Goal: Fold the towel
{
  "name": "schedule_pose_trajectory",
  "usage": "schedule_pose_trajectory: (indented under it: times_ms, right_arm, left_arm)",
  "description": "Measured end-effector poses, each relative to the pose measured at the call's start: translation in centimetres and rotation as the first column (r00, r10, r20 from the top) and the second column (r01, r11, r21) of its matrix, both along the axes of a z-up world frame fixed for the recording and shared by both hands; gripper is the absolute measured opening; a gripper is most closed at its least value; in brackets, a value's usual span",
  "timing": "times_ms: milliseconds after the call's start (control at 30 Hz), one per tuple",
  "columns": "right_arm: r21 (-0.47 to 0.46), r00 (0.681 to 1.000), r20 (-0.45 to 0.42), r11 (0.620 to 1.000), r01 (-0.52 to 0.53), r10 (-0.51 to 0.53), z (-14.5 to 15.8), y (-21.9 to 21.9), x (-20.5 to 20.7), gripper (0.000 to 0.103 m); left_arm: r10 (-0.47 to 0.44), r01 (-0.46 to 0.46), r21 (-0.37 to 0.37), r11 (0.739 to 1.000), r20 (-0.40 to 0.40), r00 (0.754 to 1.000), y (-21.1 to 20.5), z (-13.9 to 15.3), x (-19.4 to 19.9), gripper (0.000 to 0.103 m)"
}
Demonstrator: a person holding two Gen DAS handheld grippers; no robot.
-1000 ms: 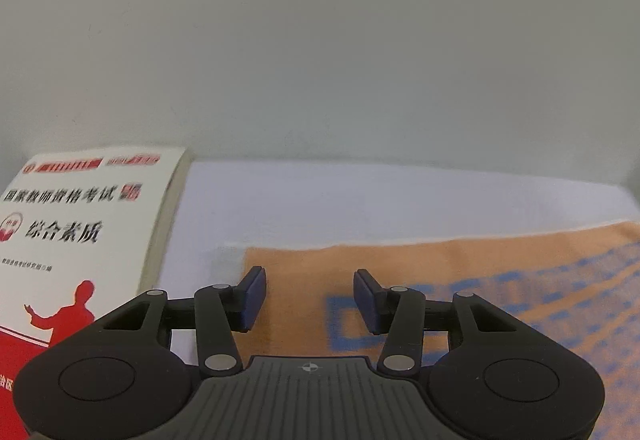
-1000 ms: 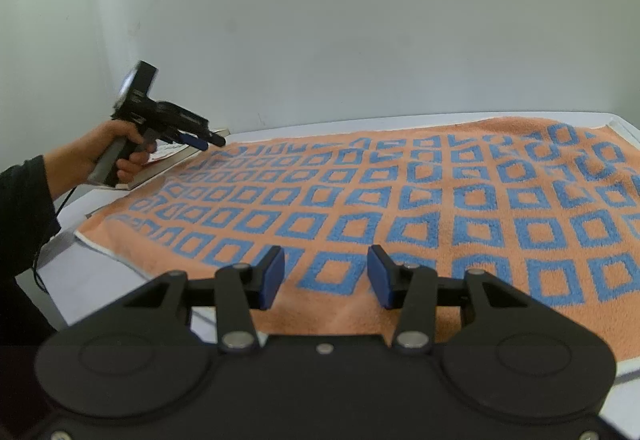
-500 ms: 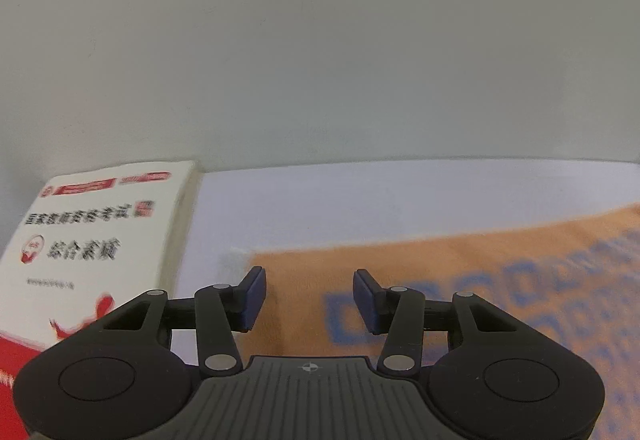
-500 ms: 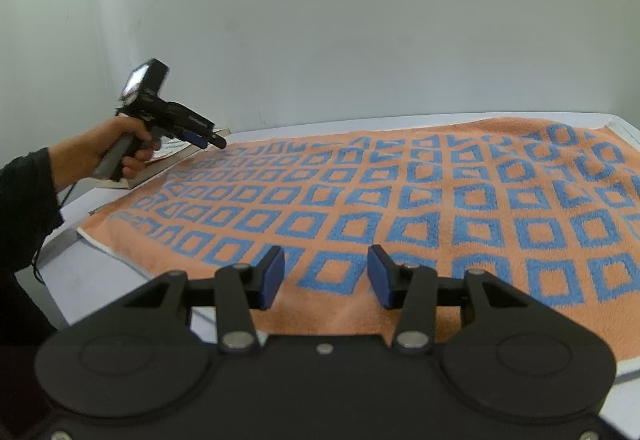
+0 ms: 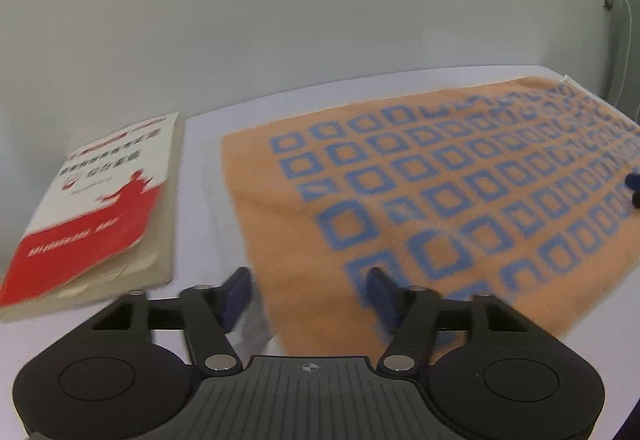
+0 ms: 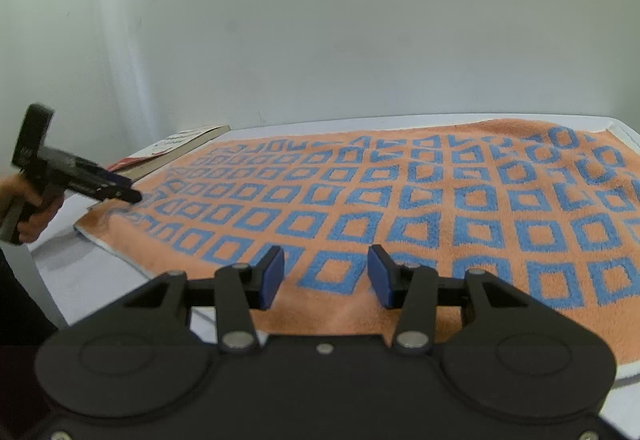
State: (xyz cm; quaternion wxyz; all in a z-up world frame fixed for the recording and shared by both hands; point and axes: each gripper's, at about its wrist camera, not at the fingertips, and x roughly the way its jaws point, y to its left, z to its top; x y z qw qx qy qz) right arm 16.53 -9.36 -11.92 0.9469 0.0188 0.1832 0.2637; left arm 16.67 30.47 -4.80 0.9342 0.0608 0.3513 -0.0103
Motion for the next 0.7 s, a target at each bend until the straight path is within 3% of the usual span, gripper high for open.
schedule_pose_trajectory:
  times_ms: [100,167,200,300,367,400,433,500,567,700]
  right_arm:
    - [-0.006,1.000,0.001,1.000,0.001,-0.001,0.1,0.0,0.0,0.046]
    - [-0.009,1.000,0.002,1.000,0.002,-0.002,0.1,0.1,0.0,0.046]
    - [-0.010,1.000,0.003,1.000,0.003,-0.003,0.1,0.1,0.0,0.046]
    - [-0.016,1.000,0.004,1.000,0.005,-0.005,0.0,0.2,0.1,0.046]
    - [-0.020,1.000,0.006,1.000,0.005,-0.005,0.0,0.2,0.0,0.046]
    - [-0.022,1.000,0.006,1.000,0.005,-0.005,0.0,0.2,-0.1,0.046]
    - [-0.025,1.000,0.007,1.000,0.005,-0.005,0.0,0.2,-0.1,0.046]
    - [-0.029,1.000,0.008,1.000,0.006,-0.006,-0.1,0.3,-0.1,0.046]
    - [-0.038,1.000,0.011,0.999,0.008,-0.007,-0.1,0.4,-0.1,0.046]
    - [-0.049,1.000,0.014,0.999,0.009,-0.009,-0.1,0.6,0.0,0.046]
  left_arm:
    - [0.052,-0.053,-0.051,0.997,-0.007,0.999,1.7,0.3,-1.1,0.072]
    - [0.063,-0.063,-0.045,0.997,0.013,0.998,1.6,1.3,-1.5,0.059]
    - [0.061,-0.059,-0.057,0.997,0.031,0.998,1.4,1.9,-1.9,0.059]
    - [0.003,0.010,-0.161,0.987,0.078,0.997,0.5,3.2,-2.8,0.059]
    - [-0.047,0.064,-0.190,0.980,0.091,0.995,-0.6,3.0,-3.3,0.057]
    - [-0.076,0.096,-0.212,0.973,0.098,0.992,-1.2,2.8,-3.7,0.052]
    - [-0.098,0.119,-0.239,0.964,0.097,0.990,-1.5,2.5,-4.0,0.037]
    - [-0.125,0.142,-0.269,0.953,0.076,0.989,-2.0,1.7,-4.1,0.029]
    - [-0.118,0.130,-0.218,0.967,0.067,0.991,-2.5,0.7,-4.5,0.014]
    - [-0.103,0.115,-0.159,0.981,0.082,0.991,-2.4,0.2,-5.2,0.011]
